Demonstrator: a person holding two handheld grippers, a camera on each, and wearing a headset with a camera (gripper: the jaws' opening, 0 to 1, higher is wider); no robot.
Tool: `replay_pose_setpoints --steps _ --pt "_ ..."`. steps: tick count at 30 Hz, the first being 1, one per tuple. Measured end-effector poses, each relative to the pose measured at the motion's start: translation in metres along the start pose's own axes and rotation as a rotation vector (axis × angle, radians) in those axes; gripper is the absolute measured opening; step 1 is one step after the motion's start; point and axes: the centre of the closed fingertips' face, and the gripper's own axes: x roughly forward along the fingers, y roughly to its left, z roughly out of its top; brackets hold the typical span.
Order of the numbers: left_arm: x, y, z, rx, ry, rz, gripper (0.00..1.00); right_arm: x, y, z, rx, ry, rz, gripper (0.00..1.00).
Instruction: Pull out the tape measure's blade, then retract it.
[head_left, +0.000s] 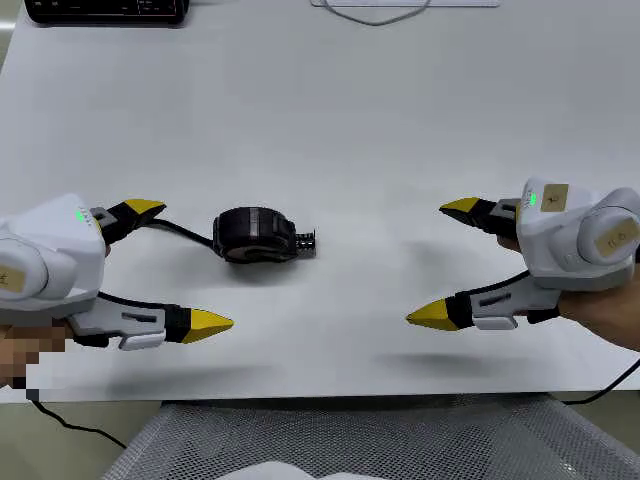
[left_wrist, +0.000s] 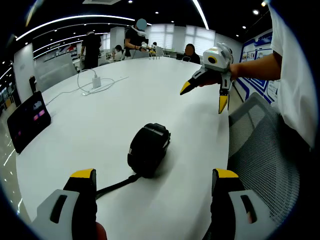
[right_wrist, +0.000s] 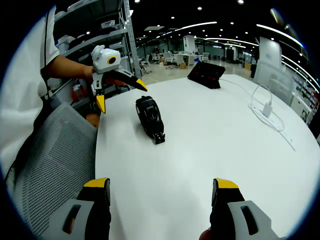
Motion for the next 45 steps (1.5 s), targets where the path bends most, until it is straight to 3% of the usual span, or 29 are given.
replay_pose_setpoints --steps 5,8,21,34,45 --pt "0.004 0.002 0.001 0.025 0.017 -0.011 0.92 0.005 -0.002 0.002 -0.026 0.016 0.010 0.82" --pt "0.006 0.004 0.000 0.043 0.039 -0.012 0.84 0.007 -0.004 0.003 -0.040 0.023 0.016 0.82" --pt "0.015 0.010 0.002 0.092 0.075 -0.015 0.83 0.017 -0.008 0.010 -0.063 0.033 0.028 0.81" --pt "0.026 0.012 -0.001 0.141 0.129 -0.047 0.65 0.024 -0.011 0.016 -0.073 0.032 0.036 0.80" --pt "0.033 0.017 0.001 0.164 0.144 -0.066 0.51 0.027 -0.011 0.017 -0.068 0.030 0.040 0.80"
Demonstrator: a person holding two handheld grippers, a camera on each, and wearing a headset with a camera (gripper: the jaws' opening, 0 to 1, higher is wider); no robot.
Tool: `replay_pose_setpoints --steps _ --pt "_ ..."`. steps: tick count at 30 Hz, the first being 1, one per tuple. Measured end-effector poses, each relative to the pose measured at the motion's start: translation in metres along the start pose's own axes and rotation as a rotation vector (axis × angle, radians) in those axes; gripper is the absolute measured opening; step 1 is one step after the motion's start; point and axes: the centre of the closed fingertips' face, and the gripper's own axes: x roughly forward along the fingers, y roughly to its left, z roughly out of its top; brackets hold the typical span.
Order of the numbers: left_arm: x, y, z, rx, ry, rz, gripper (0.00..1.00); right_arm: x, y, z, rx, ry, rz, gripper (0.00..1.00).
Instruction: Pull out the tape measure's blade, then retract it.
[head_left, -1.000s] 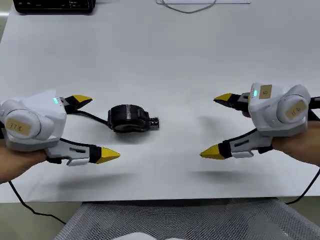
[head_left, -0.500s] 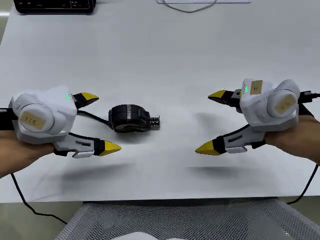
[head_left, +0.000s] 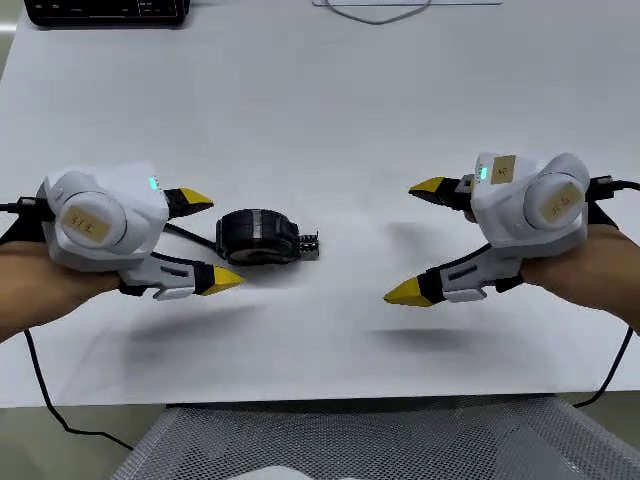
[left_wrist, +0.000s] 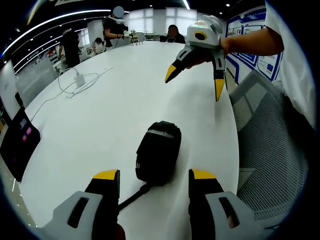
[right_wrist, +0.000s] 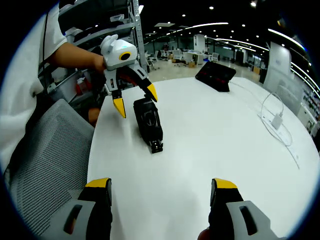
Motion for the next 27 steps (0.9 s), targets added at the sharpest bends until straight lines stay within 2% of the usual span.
replay_pose_setpoints --steps 6,15,17,27 --pt "0.005 -0.002 0.000 0.011 0.007 -0.015 0.45 0.001 0.000 0.001 0.003 -0.001 0.004 0.80" --pt "0.009 0.003 0.000 0.030 0.015 -0.001 0.38 0.003 0.000 0.001 0.005 0.001 0.005 0.79" --pt "0.009 0.004 -0.001 0.037 0.020 -0.001 0.34 0.003 0.000 0.000 0.006 0.001 0.006 0.79" --pt "0.015 0.001 -0.002 0.051 0.034 -0.011 0.30 0.004 0.000 0.000 0.008 0.002 0.008 0.78"
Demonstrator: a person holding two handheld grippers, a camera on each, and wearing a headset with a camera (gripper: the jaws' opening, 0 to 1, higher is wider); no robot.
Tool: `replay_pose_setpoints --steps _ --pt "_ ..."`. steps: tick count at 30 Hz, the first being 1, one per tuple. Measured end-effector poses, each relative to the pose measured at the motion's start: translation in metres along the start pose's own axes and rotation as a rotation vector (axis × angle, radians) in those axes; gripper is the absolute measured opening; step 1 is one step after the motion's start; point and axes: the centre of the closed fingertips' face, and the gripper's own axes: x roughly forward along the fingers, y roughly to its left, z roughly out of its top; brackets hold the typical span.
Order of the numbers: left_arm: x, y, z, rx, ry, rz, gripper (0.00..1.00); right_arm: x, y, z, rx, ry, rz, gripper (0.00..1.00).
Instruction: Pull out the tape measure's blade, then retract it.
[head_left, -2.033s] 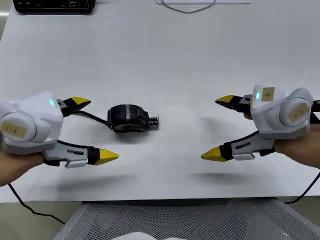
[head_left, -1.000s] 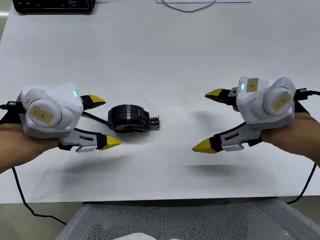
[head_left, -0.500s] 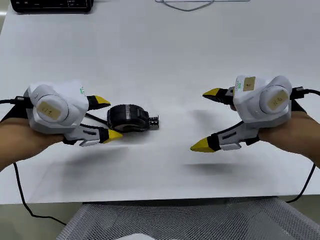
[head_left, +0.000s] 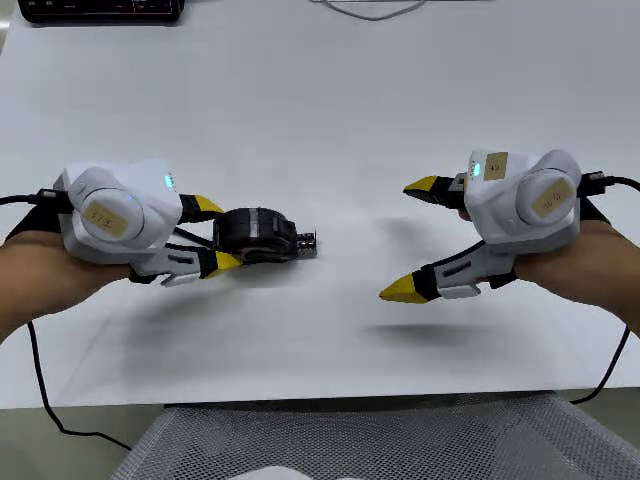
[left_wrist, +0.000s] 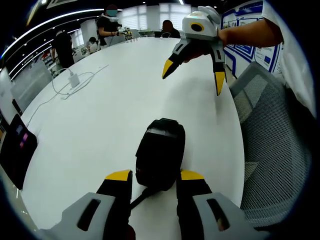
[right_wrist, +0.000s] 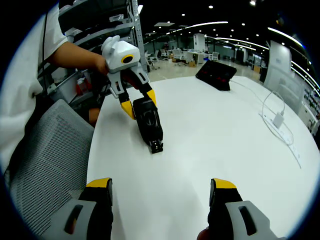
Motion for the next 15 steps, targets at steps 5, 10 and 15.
replay_pose_setpoints --steps 5,10,15 --pt "0.0027 -0.0004 -0.0004 0.006 0.011 -0.006 0.30 0.0017 0.0015 0.0006 0.000 0.000 0.006 0.78" --pt "0.0051 -0.0009 -0.0001 0.011 0.016 -0.011 0.30 0.0036 0.0025 0.0006 0.001 -0.002 0.011 0.77" --pt "0.0080 -0.0021 -0.0013 0.020 0.028 -0.020 0.28 0.0049 0.0047 0.0014 0.000 -0.004 0.017 0.76"
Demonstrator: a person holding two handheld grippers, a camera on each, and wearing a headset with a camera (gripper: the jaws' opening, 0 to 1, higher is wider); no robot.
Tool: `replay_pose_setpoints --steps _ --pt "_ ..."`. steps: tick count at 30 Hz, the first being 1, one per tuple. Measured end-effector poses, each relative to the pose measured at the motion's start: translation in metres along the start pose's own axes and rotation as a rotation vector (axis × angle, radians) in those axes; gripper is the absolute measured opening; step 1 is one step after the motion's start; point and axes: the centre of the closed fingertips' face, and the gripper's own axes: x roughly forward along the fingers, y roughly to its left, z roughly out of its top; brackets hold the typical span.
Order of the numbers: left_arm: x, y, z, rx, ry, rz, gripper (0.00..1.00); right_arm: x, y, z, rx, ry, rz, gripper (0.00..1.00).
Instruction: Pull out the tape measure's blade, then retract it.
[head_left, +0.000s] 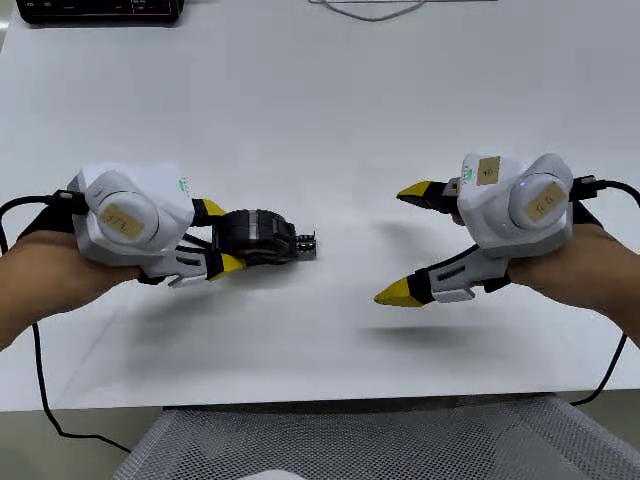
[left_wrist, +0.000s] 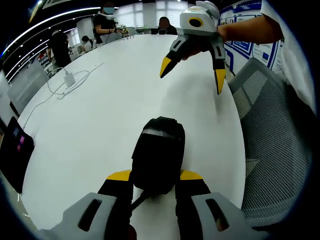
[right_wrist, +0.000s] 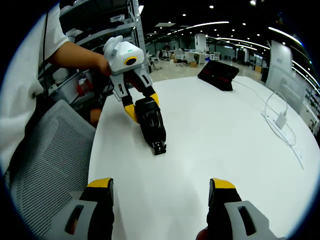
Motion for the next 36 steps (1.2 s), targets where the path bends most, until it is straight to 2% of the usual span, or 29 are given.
replay_pose_setpoints --steps 11,21,27,36 --pt "0.001 0.000 -0.001 0.019 0.010 -0.007 0.27 0.006 0.008 0.002 0.002 -0.004 0.017 0.74" --pt "0.001 0.000 -0.002 0.017 0.025 0.003 0.27 0.014 0.005 0.004 -0.017 -0.011 0.024 0.72" --pt "0.002 0.000 -0.002 0.046 0.024 0.000 0.26 0.024 0.004 0.009 -0.052 -0.024 0.031 0.64" --pt "0.002 -0.001 -0.001 0.083 0.028 0.000 0.26 0.040 -0.001 0.014 -0.055 -0.049 0.046 0.57"
